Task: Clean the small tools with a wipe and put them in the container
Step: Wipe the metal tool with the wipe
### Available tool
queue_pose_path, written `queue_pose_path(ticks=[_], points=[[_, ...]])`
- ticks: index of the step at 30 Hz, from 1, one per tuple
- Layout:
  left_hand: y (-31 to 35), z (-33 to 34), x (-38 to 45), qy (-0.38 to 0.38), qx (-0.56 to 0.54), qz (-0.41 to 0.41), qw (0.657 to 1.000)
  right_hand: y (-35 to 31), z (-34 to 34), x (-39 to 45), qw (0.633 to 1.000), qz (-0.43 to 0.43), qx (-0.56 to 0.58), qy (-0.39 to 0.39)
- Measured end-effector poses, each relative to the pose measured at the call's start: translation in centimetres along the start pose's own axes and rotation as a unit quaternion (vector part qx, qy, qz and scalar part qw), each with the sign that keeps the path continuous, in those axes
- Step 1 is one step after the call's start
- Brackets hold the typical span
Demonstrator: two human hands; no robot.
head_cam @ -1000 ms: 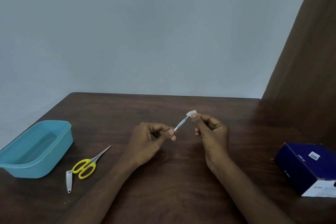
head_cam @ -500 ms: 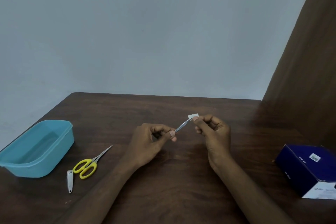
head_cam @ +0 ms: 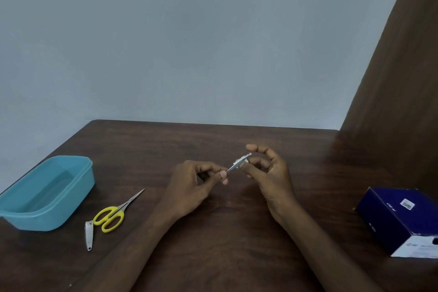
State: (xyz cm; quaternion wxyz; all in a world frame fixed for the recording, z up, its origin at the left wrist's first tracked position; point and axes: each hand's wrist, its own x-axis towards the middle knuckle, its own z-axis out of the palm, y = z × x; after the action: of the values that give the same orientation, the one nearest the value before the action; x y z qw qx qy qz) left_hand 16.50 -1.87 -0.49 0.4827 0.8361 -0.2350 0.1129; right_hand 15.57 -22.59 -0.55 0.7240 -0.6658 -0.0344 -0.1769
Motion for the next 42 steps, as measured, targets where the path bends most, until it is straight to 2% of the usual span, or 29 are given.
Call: queue_pose_path(ticks=[6,10,15,19,23,28,30,36,40,42], points=[[0.1,-0.1,0.0,0.002,-0.019,-0.005,1.000,-0.5,0.1,-0.2,1.000,0.020,0.015,-0.010],[0.1,-0.1,0.0,0.011,-0.033,-0.008,0.999,-0.4,0.7,-0.7,0.998,0.027,-0.012,-0.049],[0.4,-0.1,-0.1,0.027,-0.059,-0.022,0.998,-0.7,0.7,-0.5,1.000,0.012,0.012,-0.008],[0.5,-0.1,-0.1,0.036,-0.080,-0.034,0.996,-0.3,1.4,-1.0,0.997,0.015,-0.033,-0.068],[0.7,-0.1,0.0,0.031,-0.086,-0.038,0.995,-0.6,1.1,-0.8,1.000,0.013,0.009,-0.022],[0.3,0.0,0.0,0.029,-0.079,-0.031,0.996,-0.3,1.4,-1.1,0.997,0.012,-0.044,-0.057],[0.3,0.0,0.1,0.028,-0.083,-0.029,0.996,-0.6,1.3,-1.1,0.998,0.017,-0.026,-0.051],[0.1,-0.1,0.1,0.035,-0.093,-0.029,0.995,-0.8,0.5,-0.1,0.998,0.030,0.049,0.028],[0.0,-0.1,0.1,0.028,-0.093,-0.032,0.995,-0.6,1.0,-0.6,0.999,0.040,0.022,-0.027],[0.1,-0.2,0.1,0.026,-0.098,-0.034,0.994,-0.6,1.0,-0.6,0.998,0.044,0.031,-0.023]])
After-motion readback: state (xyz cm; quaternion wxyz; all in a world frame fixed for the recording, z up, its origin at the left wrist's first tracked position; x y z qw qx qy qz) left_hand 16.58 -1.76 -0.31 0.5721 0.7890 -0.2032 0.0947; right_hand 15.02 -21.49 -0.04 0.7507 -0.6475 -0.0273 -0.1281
